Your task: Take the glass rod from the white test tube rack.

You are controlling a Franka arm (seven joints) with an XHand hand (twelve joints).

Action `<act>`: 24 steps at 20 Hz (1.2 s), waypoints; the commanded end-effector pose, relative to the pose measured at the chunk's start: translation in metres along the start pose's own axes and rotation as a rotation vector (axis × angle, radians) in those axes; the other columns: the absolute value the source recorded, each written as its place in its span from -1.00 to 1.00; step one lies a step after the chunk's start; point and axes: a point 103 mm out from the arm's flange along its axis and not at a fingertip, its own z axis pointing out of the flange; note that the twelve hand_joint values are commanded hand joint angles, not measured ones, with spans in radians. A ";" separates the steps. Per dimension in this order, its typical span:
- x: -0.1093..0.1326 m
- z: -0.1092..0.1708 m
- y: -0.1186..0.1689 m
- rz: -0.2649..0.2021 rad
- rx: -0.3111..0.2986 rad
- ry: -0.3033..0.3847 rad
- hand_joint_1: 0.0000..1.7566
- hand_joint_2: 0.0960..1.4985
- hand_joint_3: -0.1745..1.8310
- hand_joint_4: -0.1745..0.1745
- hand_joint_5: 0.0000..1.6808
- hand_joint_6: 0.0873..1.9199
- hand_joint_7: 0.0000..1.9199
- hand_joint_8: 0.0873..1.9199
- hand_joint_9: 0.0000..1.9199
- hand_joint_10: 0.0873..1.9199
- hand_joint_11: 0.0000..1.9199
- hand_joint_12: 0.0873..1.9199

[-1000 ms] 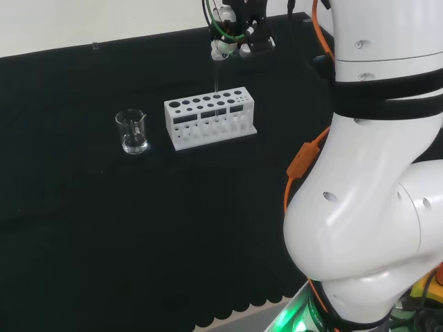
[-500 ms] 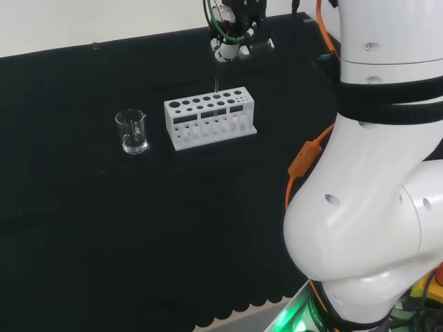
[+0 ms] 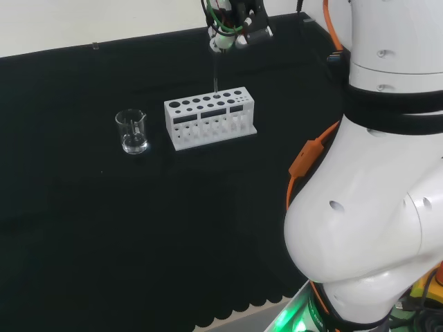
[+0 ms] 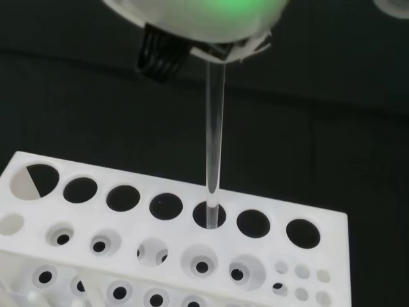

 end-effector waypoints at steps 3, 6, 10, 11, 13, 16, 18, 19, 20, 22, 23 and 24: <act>0.013 -0.033 -0.026 -0.015 -0.007 -0.054 0.34 -0.31 0.15 -1.00 0.33 0.10 0.64 -0.30 0.85 -0.60 0.74 -0.29; 0.013 -0.044 -0.036 -0.010 -0.016 -0.055 0.35 -0.33 0.15 -1.00 0.35 0.07 0.66 -0.32 0.87 -0.63 0.75 -0.29; 0.015 -0.060 -0.048 -0.005 -0.034 -0.061 0.35 -0.33 0.15 -1.00 0.36 0.06 0.67 -0.34 0.89 -0.64 0.76 -0.29; 0.015 -0.064 -0.050 -0.005 -0.040 -0.063 0.35 -0.34 0.15 -1.00 0.37 0.05 0.67 -0.34 0.89 -0.65 0.76 -0.29; 0.017 -0.069 -0.054 -0.004 -0.048 -0.068 0.35 -0.34 0.15 -1.00 0.37 0.05 0.68 -0.35 0.90 -0.66 0.76 -0.29; 0.019 -0.078 -0.060 -0.004 -0.063 -0.069 0.35 -0.34 0.15 -1.00 0.37 0.05 0.68 -0.35 0.90 -0.66 0.76 -0.29; 0.021 -0.084 -0.064 -0.007 -0.071 -0.073 0.35 -0.34 0.15 -1.00 0.37 0.04 0.68 -0.35 0.90 -0.66 0.76 -0.29; 0.022 -0.086 -0.067 -0.008 -0.076 -0.072 0.35 -0.34 0.15 -1.00 0.37 0.04 0.68 -0.35 0.90 -0.66 0.76 -0.29; 0.024 -0.088 -0.069 -0.011 -0.082 -0.072 0.35 -0.34 0.15 -1.00 0.37 0.04 0.68 -0.35 0.90 -0.66 0.76 -0.29; 0.029 -0.092 -0.074 -0.020 -0.095 -0.071 0.35 -0.35 0.16 -1.00 0.38 0.04 0.68 -0.36 0.90 -0.66 0.76 -0.29; 0.031 -0.094 -0.076 -0.026 -0.101 -0.069 0.35 -0.35 0.16 -1.00 0.38 0.04 0.69 -0.36 0.90 -0.67 0.76 -0.29; 0.034 -0.096 -0.078 -0.032 -0.104 -0.071 0.35 -0.35 0.16 -1.00 0.38 0.04 0.69 -0.36 0.90 -0.67 0.76 -0.29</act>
